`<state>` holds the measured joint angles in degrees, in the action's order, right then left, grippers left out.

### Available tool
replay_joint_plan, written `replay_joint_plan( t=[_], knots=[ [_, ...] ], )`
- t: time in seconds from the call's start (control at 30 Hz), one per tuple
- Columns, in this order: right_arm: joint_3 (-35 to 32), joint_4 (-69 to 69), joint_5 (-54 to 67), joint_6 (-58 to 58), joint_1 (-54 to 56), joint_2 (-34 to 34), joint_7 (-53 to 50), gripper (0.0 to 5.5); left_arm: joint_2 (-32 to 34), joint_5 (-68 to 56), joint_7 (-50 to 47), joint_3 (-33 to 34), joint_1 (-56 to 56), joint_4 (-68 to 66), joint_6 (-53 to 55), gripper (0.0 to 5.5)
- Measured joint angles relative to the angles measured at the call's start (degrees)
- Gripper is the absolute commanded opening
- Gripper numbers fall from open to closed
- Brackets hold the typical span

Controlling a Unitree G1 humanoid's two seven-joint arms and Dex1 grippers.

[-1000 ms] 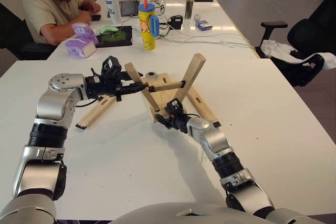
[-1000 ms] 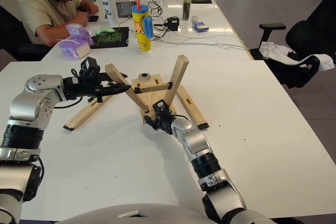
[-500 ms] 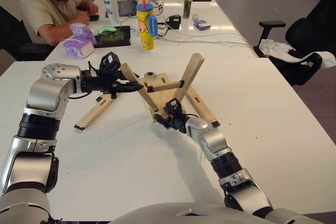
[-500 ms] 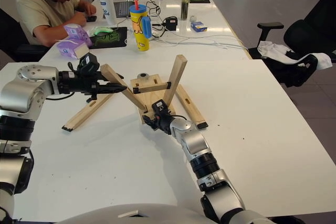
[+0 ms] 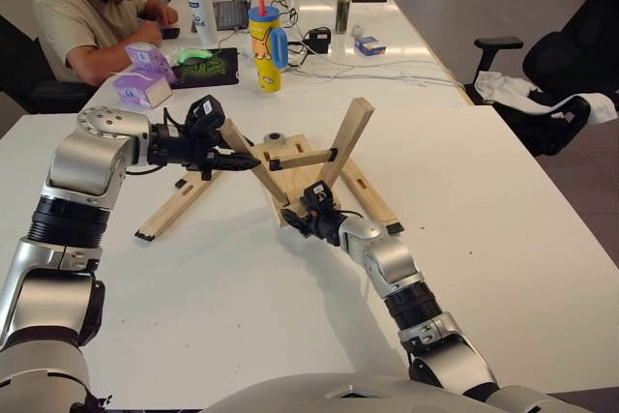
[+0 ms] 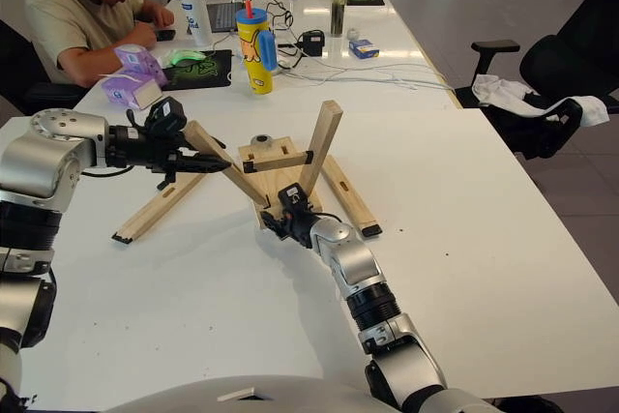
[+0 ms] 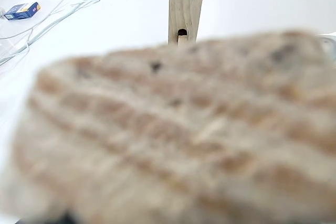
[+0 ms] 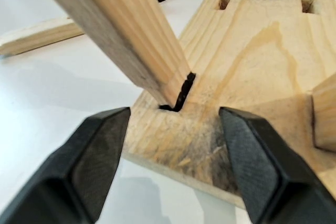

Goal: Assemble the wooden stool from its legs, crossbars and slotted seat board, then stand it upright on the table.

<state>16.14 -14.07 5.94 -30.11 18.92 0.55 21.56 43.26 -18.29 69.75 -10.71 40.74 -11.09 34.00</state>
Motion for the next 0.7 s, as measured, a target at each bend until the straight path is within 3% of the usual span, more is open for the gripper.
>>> replay_joint_plan(
  t=[0.7],
  knots=[
    [-0.21,-0.13,0.03,-0.15,0.24,-0.25,0.16,3.13,-5.82,0.39,-4.46,0.88,-4.01,-1.04,-10.99,2.02]
  ],
)
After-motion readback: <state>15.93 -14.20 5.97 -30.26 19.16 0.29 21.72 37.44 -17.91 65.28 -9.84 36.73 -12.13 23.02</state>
